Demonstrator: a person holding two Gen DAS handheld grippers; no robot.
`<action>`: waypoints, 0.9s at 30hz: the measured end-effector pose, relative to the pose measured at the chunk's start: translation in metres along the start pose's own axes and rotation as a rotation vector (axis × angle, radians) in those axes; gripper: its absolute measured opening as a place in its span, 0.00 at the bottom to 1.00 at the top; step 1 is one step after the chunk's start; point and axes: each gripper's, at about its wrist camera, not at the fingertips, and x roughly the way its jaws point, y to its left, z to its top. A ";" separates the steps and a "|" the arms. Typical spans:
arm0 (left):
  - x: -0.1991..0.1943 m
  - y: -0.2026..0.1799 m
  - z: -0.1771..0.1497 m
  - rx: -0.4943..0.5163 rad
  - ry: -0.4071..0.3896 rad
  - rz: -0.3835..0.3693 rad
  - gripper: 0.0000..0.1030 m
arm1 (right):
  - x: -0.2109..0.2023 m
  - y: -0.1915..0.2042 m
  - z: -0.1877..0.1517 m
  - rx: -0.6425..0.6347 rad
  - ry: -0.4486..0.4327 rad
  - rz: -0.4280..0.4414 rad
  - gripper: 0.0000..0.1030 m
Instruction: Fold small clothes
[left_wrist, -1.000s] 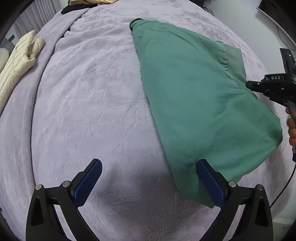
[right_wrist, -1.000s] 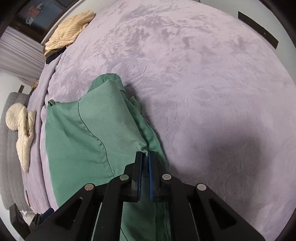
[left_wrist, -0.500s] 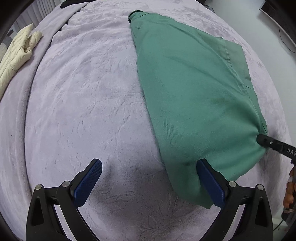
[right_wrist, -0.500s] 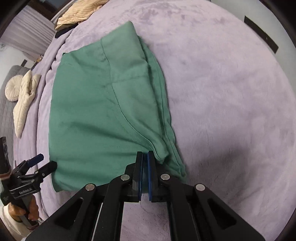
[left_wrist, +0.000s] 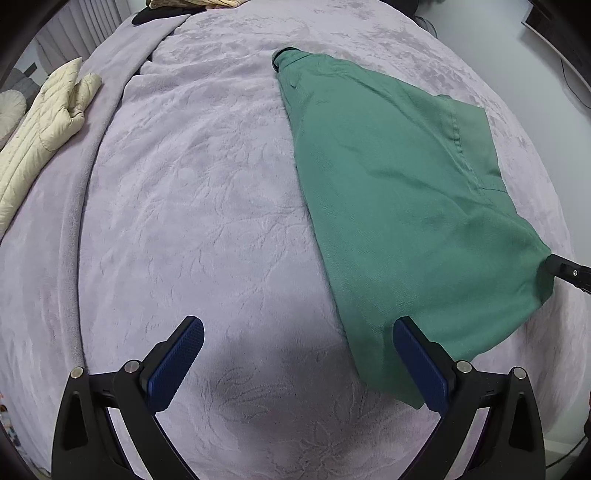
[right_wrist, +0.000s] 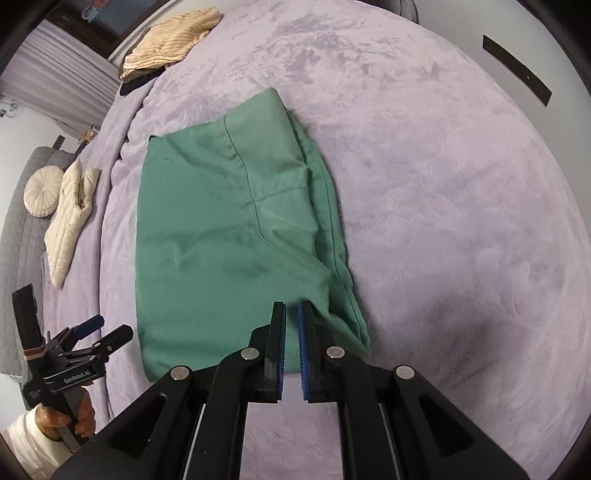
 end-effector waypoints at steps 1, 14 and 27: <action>-0.001 0.001 0.003 -0.005 -0.003 0.003 0.99 | 0.000 0.003 0.004 -0.007 -0.003 0.001 0.12; -0.006 0.002 0.018 -0.071 -0.011 0.024 0.99 | 0.002 0.011 0.011 -0.007 0.004 0.001 0.52; 0.004 -0.006 0.033 -0.081 0.050 0.048 0.99 | 0.006 -0.007 0.025 0.007 0.028 -0.001 0.64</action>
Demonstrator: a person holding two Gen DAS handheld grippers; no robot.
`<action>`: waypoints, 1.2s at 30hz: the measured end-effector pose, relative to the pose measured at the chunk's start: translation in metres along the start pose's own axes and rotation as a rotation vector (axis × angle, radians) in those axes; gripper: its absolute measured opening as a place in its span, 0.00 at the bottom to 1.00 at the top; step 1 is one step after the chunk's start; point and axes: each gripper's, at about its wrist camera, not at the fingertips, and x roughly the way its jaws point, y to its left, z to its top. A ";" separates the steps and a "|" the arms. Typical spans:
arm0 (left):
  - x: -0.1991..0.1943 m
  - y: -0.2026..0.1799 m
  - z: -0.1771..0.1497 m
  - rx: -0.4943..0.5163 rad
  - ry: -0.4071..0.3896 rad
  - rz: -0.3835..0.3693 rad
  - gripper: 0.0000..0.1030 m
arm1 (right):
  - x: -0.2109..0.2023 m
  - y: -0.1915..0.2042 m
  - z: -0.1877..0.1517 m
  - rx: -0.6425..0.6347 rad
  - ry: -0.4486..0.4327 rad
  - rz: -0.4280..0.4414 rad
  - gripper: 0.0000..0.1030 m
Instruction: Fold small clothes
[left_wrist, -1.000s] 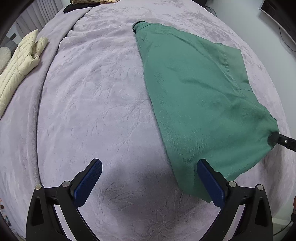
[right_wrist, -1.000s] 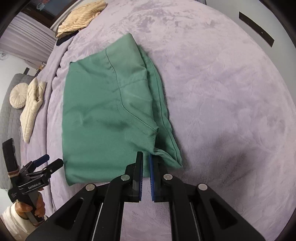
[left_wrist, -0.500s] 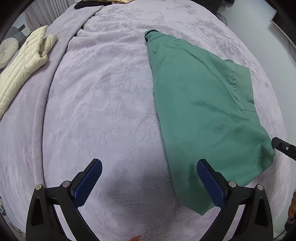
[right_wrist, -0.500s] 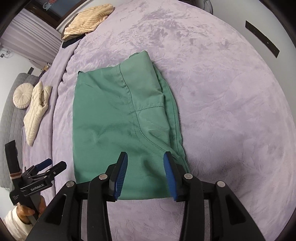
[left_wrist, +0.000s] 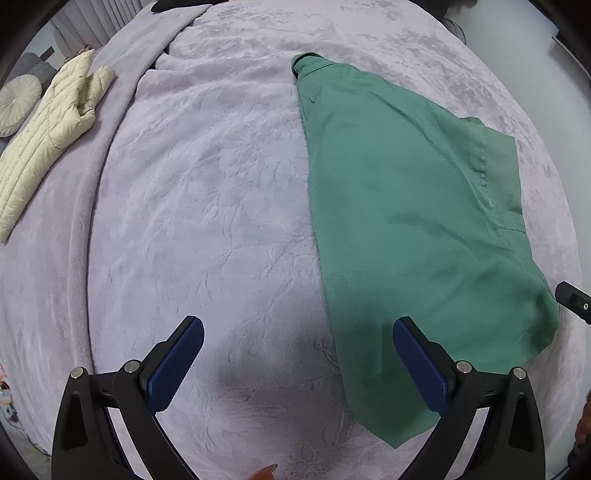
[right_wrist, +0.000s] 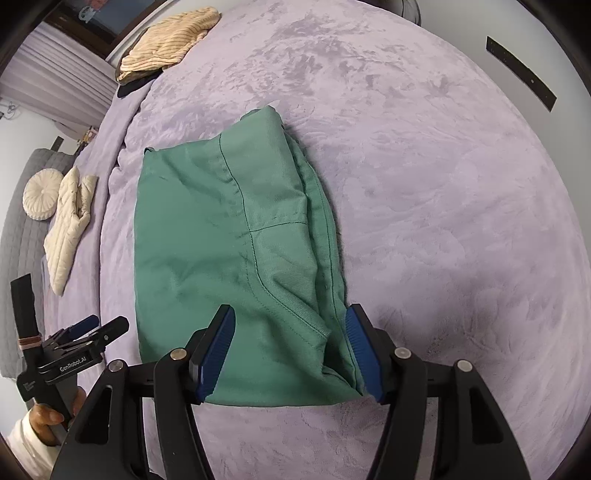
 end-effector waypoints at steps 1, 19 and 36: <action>0.001 0.000 0.001 -0.007 0.003 -0.006 0.99 | 0.001 -0.001 0.002 -0.002 0.003 0.001 0.64; 0.032 0.027 0.033 -0.168 0.083 -0.104 0.99 | 0.029 -0.038 0.041 0.042 0.103 0.144 0.73; 0.091 -0.012 0.060 -0.143 0.154 -0.379 0.99 | 0.103 -0.036 0.076 0.014 0.258 0.356 0.76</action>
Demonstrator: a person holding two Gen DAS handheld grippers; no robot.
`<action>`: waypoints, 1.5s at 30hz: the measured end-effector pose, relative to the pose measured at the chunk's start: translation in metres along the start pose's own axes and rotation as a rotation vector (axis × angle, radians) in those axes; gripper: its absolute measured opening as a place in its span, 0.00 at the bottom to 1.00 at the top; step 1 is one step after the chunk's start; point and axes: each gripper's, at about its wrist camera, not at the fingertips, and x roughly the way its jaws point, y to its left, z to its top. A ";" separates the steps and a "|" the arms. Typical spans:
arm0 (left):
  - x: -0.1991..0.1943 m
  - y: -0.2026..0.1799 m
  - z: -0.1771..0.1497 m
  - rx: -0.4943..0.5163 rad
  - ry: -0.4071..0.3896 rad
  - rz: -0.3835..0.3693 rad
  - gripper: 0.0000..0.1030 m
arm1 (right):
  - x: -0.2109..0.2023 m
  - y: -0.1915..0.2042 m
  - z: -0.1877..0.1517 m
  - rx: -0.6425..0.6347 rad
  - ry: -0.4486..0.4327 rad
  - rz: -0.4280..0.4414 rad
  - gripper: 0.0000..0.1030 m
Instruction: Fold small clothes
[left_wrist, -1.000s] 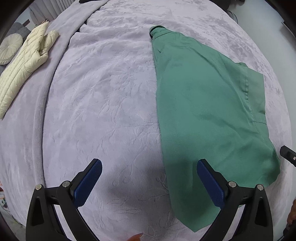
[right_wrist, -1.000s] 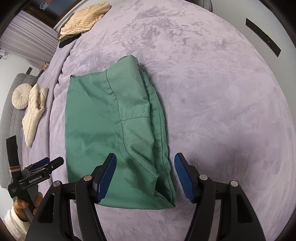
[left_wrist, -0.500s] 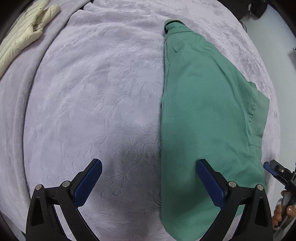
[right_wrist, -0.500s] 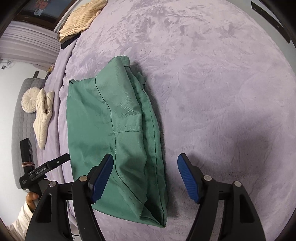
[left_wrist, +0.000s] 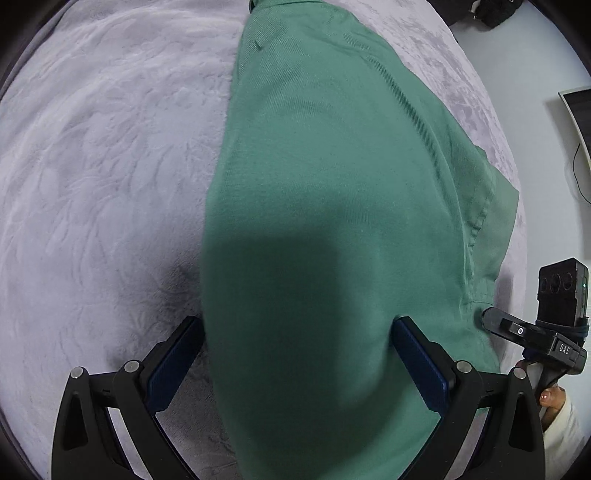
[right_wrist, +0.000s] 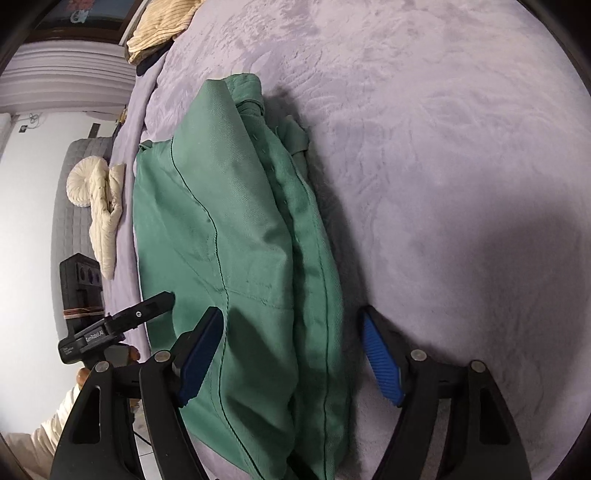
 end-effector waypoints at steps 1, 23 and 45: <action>0.003 -0.001 0.001 -0.003 0.002 -0.013 0.99 | 0.005 0.002 0.004 -0.010 0.008 0.033 0.76; -0.065 -0.023 -0.019 0.122 -0.103 -0.038 0.45 | 0.001 0.057 -0.023 0.073 -0.030 0.353 0.20; -0.116 0.127 -0.152 0.018 -0.023 0.032 0.48 | 0.088 0.117 -0.171 0.234 0.016 0.248 0.45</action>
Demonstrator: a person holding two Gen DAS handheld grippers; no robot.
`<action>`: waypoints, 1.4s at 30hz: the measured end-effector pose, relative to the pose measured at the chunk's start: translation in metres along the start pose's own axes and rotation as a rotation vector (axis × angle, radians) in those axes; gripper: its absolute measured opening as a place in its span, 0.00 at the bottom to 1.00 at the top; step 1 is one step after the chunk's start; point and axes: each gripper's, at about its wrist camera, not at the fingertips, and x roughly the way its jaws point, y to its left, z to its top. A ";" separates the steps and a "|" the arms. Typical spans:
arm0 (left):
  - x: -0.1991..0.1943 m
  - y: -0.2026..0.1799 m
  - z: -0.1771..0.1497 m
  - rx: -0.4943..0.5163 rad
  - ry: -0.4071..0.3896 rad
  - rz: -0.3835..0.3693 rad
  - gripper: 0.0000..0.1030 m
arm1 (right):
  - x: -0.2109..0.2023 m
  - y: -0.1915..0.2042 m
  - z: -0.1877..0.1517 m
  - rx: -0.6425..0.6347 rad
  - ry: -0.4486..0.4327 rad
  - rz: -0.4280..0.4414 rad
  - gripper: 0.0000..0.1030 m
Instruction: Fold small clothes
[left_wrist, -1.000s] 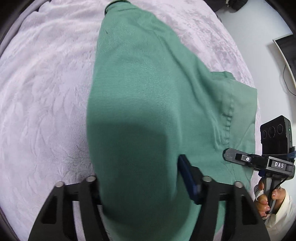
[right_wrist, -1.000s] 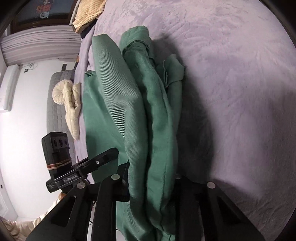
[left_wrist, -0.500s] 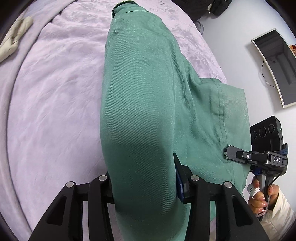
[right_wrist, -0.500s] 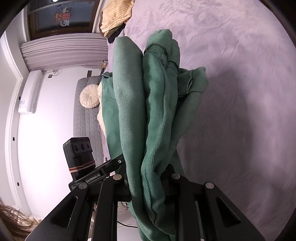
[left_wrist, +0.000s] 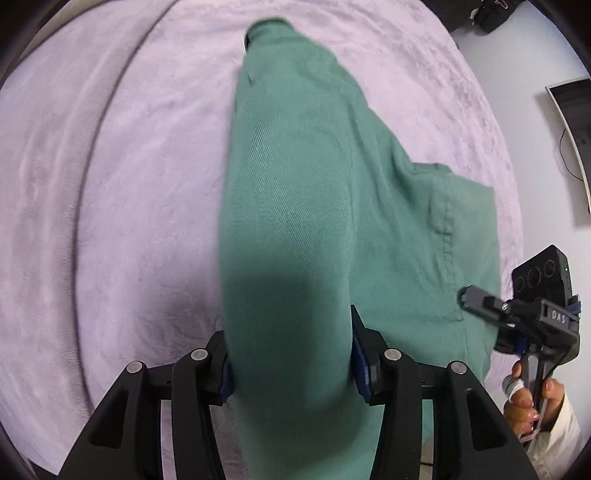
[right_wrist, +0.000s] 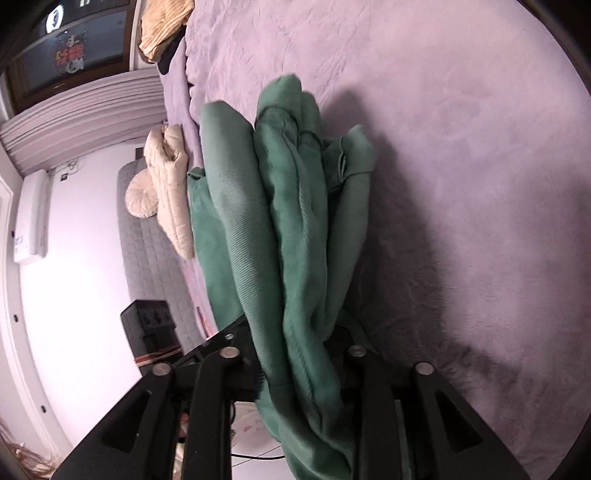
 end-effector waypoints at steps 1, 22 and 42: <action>-0.007 -0.001 -0.001 0.015 -0.010 0.011 0.48 | -0.010 0.006 0.001 -0.037 -0.016 -0.063 0.56; -0.016 -0.015 -0.109 0.296 0.023 0.165 0.57 | -0.004 0.054 0.077 -0.342 -0.090 -0.480 0.03; -0.038 -0.011 -0.080 0.275 -0.019 0.191 0.58 | -0.064 0.080 -0.054 -0.461 0.022 -0.434 0.05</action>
